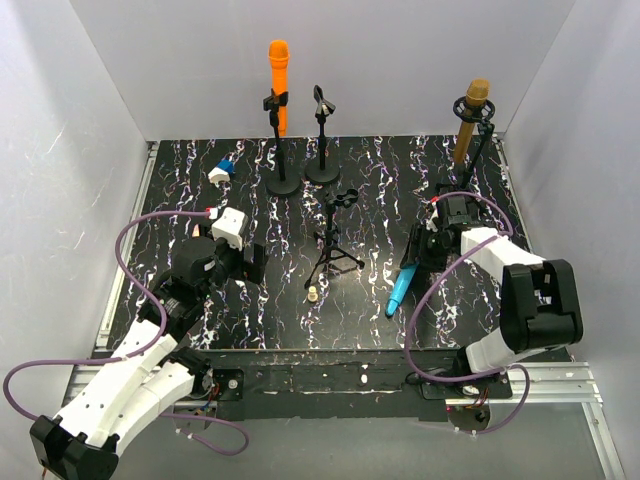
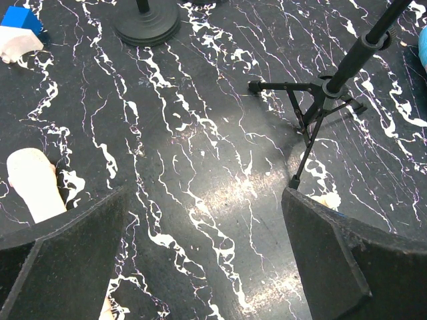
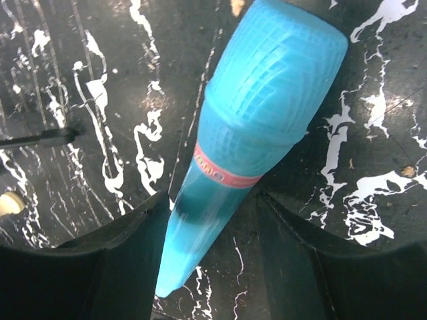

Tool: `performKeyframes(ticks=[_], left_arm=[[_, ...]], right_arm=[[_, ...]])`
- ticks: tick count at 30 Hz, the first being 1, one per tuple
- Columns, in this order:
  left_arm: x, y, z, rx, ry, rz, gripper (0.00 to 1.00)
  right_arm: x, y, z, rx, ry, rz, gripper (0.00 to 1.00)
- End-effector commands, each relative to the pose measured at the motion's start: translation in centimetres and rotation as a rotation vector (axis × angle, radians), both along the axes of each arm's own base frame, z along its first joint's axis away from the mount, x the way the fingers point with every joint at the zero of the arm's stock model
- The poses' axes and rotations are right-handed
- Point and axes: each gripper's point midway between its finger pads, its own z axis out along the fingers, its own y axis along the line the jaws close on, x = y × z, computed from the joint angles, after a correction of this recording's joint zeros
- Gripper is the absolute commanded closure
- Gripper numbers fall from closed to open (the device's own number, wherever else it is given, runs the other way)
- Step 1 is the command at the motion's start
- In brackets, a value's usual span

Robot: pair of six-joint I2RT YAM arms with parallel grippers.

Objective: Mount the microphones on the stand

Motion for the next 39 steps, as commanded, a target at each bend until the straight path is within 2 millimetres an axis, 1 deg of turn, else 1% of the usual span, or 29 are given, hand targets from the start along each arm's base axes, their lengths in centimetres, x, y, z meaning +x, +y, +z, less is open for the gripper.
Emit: performKeyframes(ticks=[1,4,11,14,15,18,22,24,26,28,29,31,33,36,39], left_arm=[[0.1,0.3,0.6,0.009,-0.016,0.007,0.02],[0.1,0.2,0.3,0.014,-0.008,0.004,0.02],[0.2,0.2,0.3,0.017,-0.006,0.003,0.02],[0.2,0.2,0.3,0.017,-0.006,0.003,0.02],[0.2,0.2,0.2,0.017,-0.005,0.003,0.02],[0.2,0.3,0.3,0.019,-0.007,0.005,0.02],[0.1,0.3,0.4,0.016,-0.011,0.007,0.02],[0.1,0.4,0.5,0.015,-0.016,0.008,0.02],[0.1,0.3,0.6,0.012,-0.016,0.006,0.02],[0.1,0.3,0.5,0.013,-0.015,0.004,0.02],[0.1,0.3,0.5,0.013,-0.013,0.003,0.02],[0.1,0.3,0.6,0.011,-0.015,0.002,0.02],[0.1,0.3,0.6,0.013,-0.016,0.002,0.02],[0.0,0.4,0.7,0.011,-0.022,0.007,0.02],[0.0,0.5,0.9,0.009,-0.028,0.008,0.02]], right_arm=[[1.9,-0.4,0.0,-0.053,-0.020,-0.023,0.41],[1.8,-0.1,-0.7,-0.063,0.008,-0.011,0.43],[2.0,0.2,-1.7,-0.084,0.060,0.002,0.43],[2.0,0.1,-2.4,-0.095,0.093,0.013,0.50],[2.1,0.1,-2.4,-0.095,0.098,0.015,0.50],[1.9,0.3,-2.5,-0.086,0.104,0.035,0.61],[1.9,0.7,-1.2,-0.062,0.043,0.074,0.76],[2.1,1.0,-0.1,-0.045,-0.006,0.112,0.79],[2.1,1.2,0.7,-0.040,-0.034,0.163,0.81],[2.0,0.8,0.6,-0.079,-0.010,0.195,0.80],[1.9,0.4,0.4,-0.103,0.018,0.215,0.78],[1.8,-0.2,-0.5,-0.149,0.080,0.230,0.73],[1.6,-0.4,-1.2,-0.163,0.123,0.241,0.70],[1.7,-0.5,-1.7,-0.201,0.138,0.254,0.66],[1.7,-0.3,-1.8,-0.237,0.143,0.273,0.54]])
